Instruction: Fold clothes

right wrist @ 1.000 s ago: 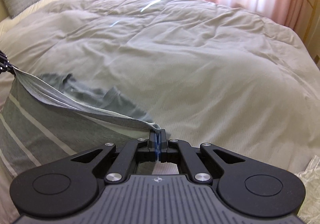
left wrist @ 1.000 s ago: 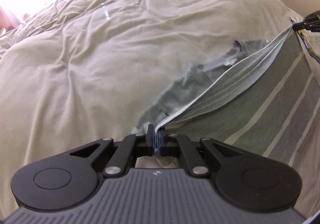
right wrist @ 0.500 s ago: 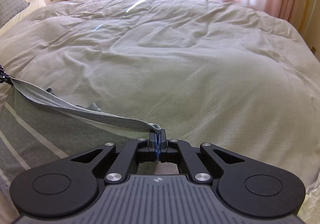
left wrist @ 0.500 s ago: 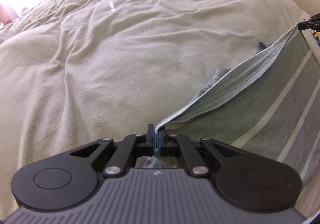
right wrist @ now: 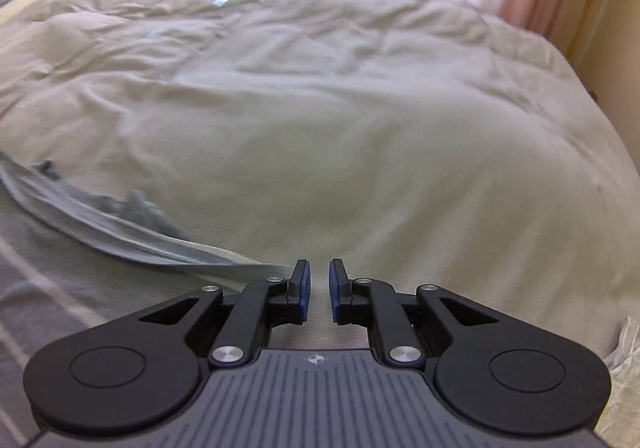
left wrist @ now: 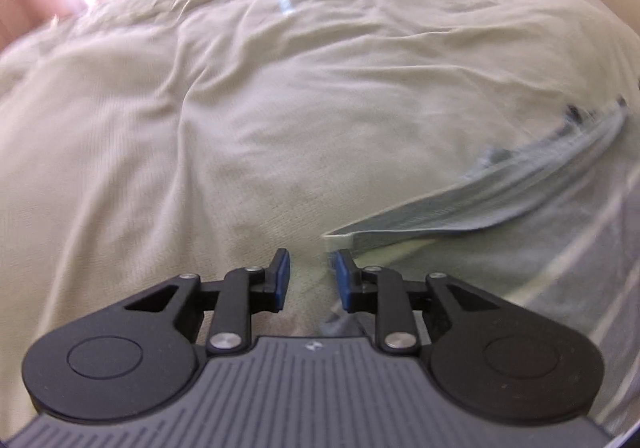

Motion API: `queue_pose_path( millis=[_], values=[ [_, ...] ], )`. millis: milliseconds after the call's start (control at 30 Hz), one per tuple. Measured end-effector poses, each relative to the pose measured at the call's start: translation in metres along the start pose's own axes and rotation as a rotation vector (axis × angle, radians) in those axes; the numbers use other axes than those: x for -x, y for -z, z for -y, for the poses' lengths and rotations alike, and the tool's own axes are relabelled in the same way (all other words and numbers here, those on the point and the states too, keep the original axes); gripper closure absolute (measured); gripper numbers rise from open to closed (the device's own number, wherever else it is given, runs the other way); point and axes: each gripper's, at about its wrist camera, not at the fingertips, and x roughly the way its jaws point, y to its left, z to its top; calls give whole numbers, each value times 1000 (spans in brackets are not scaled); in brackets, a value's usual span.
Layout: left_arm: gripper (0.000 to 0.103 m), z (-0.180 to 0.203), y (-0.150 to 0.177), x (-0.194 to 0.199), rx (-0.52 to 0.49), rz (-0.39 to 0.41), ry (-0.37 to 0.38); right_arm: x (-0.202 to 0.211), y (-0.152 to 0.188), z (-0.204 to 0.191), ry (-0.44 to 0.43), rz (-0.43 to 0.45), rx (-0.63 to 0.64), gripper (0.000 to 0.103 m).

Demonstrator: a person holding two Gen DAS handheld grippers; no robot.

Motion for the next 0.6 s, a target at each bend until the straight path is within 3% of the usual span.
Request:
queue_pose_path(
  millis=[133, 233, 367, 500, 600],
  values=[
    [83, 47, -3, 12, -111, 18, 120, 10, 0, -43, -145, 2, 54, 90],
    [82, 87, -7, -3, -165, 1, 242, -9, 3, -77, -283, -66, 96, 90],
    [82, 123, -10, -30, -234, -27, 329, -36, 1, -111, -414, -117, 134, 90],
    [82, 119, -17, -47, -176, 22, 297, -59, -10, -124, -399, -94, 150, 90],
    [84, 101, -27, -47, -75, 86, 218, -64, -25, -120, -314, -6, 119, 90]
  ],
)
